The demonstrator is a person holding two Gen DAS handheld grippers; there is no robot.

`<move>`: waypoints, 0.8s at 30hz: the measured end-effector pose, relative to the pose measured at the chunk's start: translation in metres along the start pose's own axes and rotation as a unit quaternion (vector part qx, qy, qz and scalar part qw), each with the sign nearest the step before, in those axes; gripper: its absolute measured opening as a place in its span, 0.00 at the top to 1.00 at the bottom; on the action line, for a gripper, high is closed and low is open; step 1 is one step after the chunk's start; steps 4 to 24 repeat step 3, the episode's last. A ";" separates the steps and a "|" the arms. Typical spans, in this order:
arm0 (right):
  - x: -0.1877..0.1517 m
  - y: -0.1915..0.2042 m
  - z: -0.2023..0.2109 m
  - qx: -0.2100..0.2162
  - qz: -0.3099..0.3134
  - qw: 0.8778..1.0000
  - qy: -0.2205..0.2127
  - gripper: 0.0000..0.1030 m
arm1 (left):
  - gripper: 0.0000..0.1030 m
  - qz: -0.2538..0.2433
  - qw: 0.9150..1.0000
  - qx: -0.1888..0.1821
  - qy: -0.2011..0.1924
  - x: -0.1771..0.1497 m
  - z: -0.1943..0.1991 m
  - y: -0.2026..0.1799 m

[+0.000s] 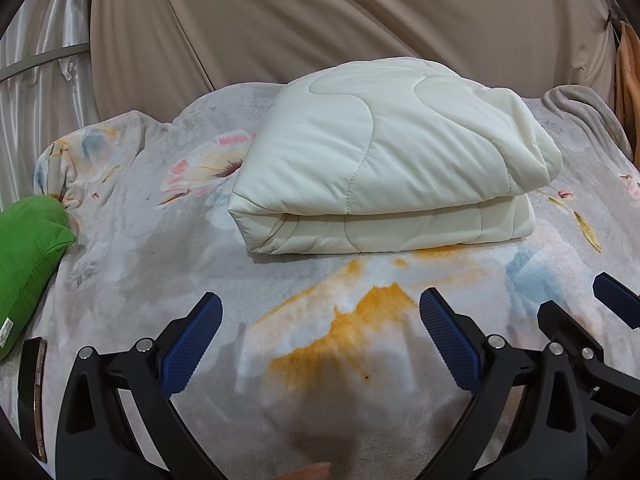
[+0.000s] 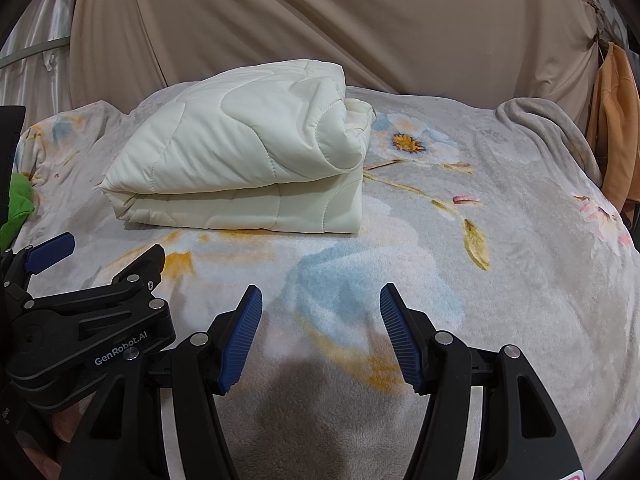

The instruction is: Fold large clothes

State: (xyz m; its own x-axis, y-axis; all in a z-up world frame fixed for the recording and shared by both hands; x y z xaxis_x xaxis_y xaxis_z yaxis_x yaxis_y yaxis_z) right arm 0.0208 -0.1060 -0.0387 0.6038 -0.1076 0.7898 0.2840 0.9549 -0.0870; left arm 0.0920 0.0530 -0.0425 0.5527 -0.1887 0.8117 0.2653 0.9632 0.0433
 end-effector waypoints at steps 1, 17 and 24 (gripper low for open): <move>0.000 0.000 0.000 0.000 0.000 1.000 0.000 0.42 | 0.06 0.000 1.000 0.001 0.000 0.000 0.000 -0.001; 0.000 0.000 0.000 0.000 0.000 1.000 0.000 0.42 | 0.06 0.000 1.000 0.001 0.000 0.000 0.000 -0.002; 0.000 0.000 0.000 0.000 0.000 1.000 0.000 0.42 | 0.06 0.000 1.000 0.001 0.000 0.000 0.000 -0.002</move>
Point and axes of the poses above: each gripper's, at about its wrist camera, not at the fingertips, and z roughly against the way its jaws point, y to its left, x to its top, the point moved 5 cm from there along -z, roughly the way its jaws point, and after that the axes turned 7 degrees about -x, right-handed, at the moved point
